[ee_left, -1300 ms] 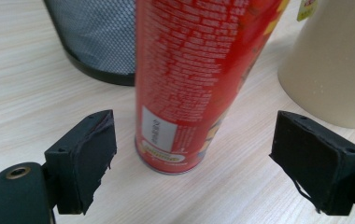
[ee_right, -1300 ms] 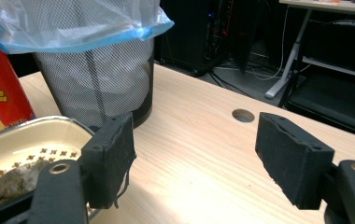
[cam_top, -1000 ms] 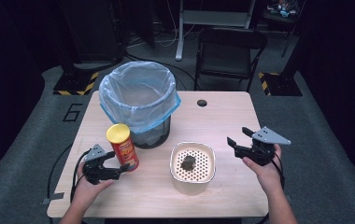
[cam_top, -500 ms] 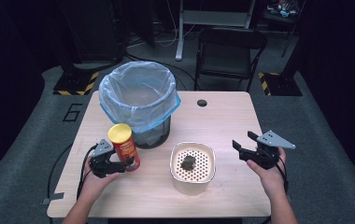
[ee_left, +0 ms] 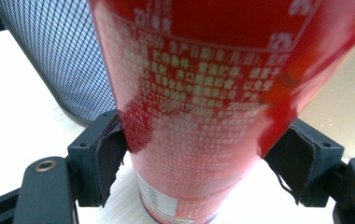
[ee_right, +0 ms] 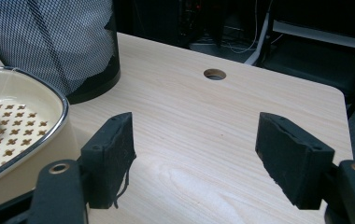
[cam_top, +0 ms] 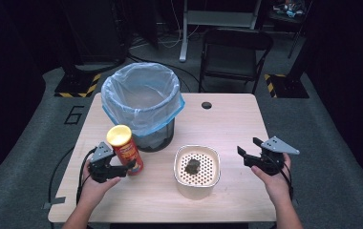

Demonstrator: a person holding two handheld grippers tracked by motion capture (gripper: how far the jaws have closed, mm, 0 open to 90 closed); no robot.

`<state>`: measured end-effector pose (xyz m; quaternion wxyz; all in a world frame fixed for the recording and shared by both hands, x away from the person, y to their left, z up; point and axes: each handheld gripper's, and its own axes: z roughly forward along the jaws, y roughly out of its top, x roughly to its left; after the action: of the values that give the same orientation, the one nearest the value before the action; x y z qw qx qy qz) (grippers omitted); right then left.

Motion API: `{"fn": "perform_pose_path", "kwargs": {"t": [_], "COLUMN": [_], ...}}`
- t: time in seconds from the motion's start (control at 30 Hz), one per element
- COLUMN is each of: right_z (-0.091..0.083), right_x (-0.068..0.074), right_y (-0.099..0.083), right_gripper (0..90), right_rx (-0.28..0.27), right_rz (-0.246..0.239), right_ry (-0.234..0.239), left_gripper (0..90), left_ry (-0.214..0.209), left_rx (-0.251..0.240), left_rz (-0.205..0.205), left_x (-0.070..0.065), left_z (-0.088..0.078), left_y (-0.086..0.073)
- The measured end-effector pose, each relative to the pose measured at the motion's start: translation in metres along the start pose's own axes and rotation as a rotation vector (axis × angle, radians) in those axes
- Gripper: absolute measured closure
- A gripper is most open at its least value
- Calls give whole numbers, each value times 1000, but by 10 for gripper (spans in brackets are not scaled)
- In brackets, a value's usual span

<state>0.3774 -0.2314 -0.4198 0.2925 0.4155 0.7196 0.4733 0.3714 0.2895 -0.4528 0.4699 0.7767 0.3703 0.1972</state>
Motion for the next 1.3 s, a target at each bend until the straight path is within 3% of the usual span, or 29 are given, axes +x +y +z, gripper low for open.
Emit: {"fn": "perform_pose_path", "kwargs": {"t": [0.3,0.43,0.53,0.57,0.7,1.0,1.3], "right_z": [6,9,11,11,13,16,20], "right_x": [3,3,3,3,3,6,7], "right_y": [-5,-8,-10,-11,-15,-20,-25], "right_gripper": [278,278,278,278,278,279,279], "right_rx": [26,44,57,64,80,98,120], "right_rz": [-7,-5,-7,-10,-8,-17,-17], "right_ry": [8,8,7,9,6,2,9], "left_gripper": [239,239,239,239,240,240,240], "left_ry": [-15,-7,-22,-18,-19,-23,-19], "left_rx": [12,20,22,26,17,-19,-34], "left_rz": [-50,-51,-78,-58,-64,-22,-4], "left_x": [-2,-4,-7,-6,-12,-24,-30], "left_z": [-22,-32,-42,-44,-58,-88,-103], "left_y": [18,30,42,46,66,120,166]}}
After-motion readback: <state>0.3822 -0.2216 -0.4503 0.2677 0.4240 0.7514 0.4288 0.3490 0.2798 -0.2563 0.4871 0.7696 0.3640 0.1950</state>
